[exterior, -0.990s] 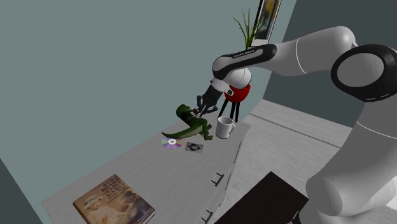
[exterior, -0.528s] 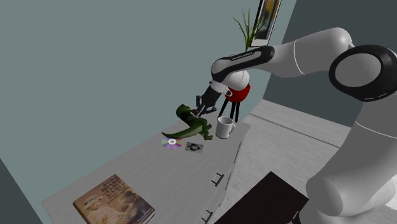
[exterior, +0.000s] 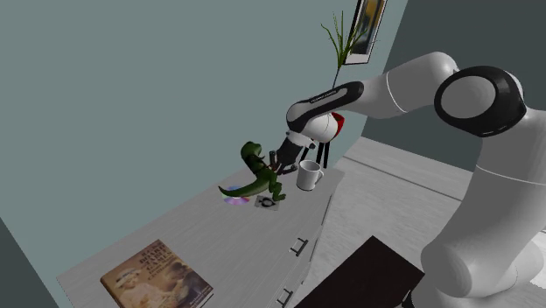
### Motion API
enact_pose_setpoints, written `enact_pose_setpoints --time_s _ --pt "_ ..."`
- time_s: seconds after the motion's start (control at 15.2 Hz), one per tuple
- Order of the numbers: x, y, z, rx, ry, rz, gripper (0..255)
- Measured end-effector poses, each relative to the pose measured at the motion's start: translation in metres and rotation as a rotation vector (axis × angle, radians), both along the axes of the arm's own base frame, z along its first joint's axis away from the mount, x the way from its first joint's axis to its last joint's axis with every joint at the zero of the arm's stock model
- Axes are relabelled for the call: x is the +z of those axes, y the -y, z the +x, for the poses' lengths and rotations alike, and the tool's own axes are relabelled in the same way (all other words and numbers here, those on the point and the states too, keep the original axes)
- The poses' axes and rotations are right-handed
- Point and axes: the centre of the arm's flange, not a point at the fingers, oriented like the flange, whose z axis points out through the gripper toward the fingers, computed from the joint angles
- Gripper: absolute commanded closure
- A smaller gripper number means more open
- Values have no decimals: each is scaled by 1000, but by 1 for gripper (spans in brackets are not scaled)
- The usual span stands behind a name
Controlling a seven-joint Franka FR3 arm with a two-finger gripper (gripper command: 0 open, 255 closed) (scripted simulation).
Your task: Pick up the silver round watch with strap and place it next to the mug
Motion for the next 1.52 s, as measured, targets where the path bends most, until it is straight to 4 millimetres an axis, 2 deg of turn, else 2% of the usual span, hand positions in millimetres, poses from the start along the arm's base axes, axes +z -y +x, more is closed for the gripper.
enact_pose_setpoints --time_s 0.33,0.4,0.79,1.06,1.12,1.52 --pt "-2 0 0 0 1 0 255" --pt "-2 0 0 0 1 0 0" --pt "-7 -2 -2 5 -10 3 0" --pt "31 12 -7 5 -8 2 0" --pt "36 14 -8 5 -8 2 0" --pt "40 15 -8 5 -9 3 0"
